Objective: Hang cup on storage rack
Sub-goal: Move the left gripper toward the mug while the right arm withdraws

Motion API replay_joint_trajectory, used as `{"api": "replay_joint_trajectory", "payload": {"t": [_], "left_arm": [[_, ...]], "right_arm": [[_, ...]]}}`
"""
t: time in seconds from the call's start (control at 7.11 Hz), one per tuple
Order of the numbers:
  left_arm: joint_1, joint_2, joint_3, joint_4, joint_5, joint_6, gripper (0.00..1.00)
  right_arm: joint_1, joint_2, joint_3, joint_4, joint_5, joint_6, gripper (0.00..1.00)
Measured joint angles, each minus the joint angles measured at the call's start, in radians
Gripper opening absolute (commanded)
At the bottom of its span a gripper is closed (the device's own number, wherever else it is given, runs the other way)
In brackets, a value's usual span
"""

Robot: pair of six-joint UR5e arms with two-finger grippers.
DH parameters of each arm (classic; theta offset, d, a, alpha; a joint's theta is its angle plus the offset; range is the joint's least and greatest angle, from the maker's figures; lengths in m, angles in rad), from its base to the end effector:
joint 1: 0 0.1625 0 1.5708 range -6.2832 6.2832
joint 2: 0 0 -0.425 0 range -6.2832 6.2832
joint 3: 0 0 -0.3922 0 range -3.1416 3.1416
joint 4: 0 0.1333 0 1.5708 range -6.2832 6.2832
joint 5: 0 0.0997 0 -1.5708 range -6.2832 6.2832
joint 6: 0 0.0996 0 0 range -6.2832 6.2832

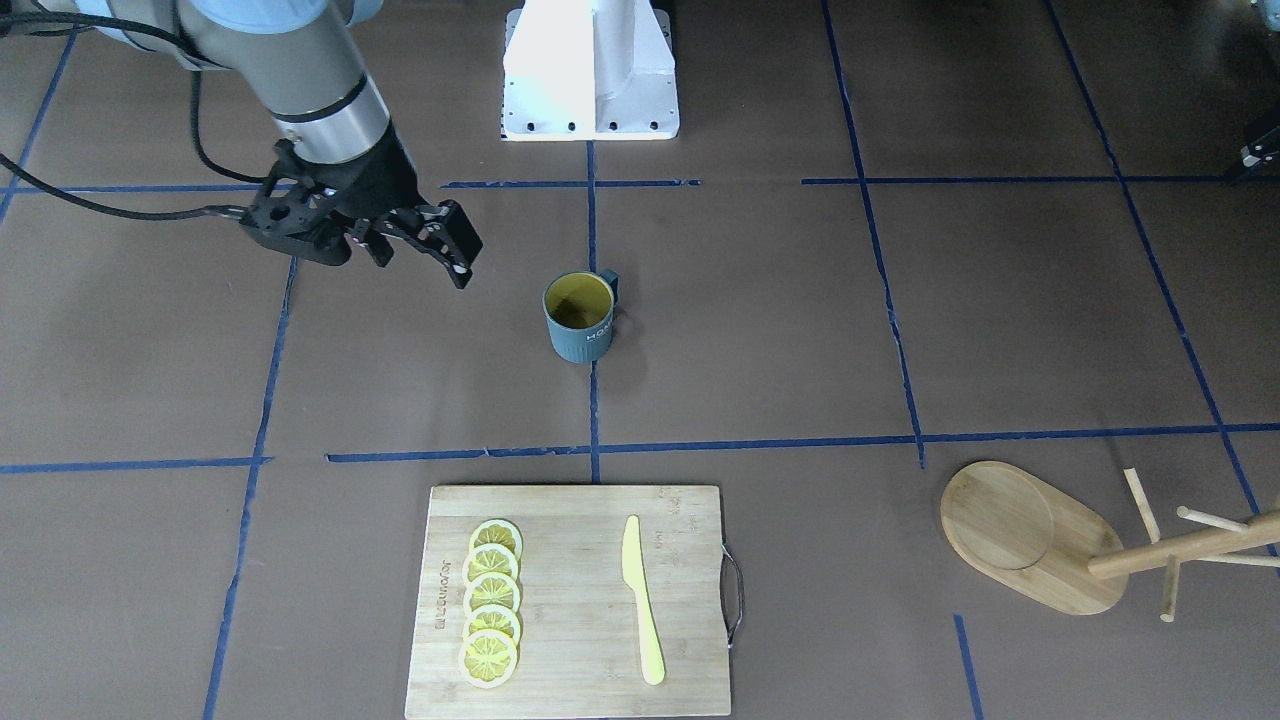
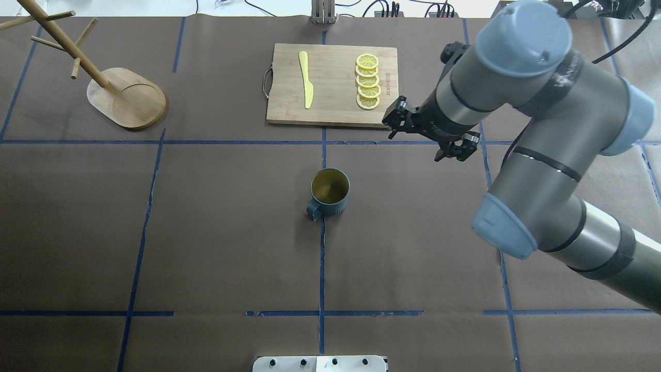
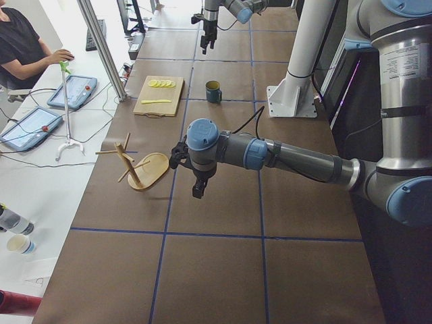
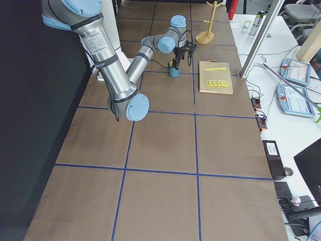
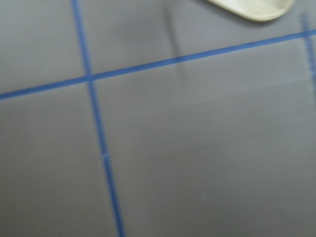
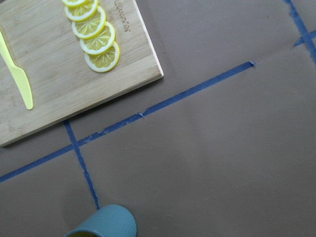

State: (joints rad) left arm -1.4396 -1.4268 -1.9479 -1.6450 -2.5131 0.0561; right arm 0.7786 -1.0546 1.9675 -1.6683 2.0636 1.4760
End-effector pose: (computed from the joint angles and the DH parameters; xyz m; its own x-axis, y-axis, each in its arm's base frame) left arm 0.0044 -0.4365 0.5182 0.5430 0.3720 -0.7528 -0.1554 0.9256 0.3453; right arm -0.3537 -0.4699 0.2094 0.5212 0.3970 0.7554 -0.3257 0.9107 -0.2540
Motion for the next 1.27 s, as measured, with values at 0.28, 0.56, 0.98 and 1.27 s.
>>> {"api": "replay_joint_trajectory", "payload": {"t": [0.28,0.56,0.98,1.27], "left_arm": [[0.125,-0.029,-0.001,-0.292,0.001,-0.146,0.99],[0.253,-0.123,-0.006,-0.448,0.092,-0.359,1.00],[0.472,-0.217,-0.020,-0.626,0.336,-0.627,1.00],[0.635,-0.231,-0.022,-0.747,0.579,-0.713,1.00]], "right_arm": [[0.056,-0.082,0.044,0.000,0.038,-0.074,0.99],[0.076,-0.136,0.080,0.000,0.043,-0.089,0.99],[0.085,-0.165,0.103,-0.001,0.044,-0.091,0.99],[0.088,-0.167,0.104,0.000,0.044,-0.091,0.99]]}}
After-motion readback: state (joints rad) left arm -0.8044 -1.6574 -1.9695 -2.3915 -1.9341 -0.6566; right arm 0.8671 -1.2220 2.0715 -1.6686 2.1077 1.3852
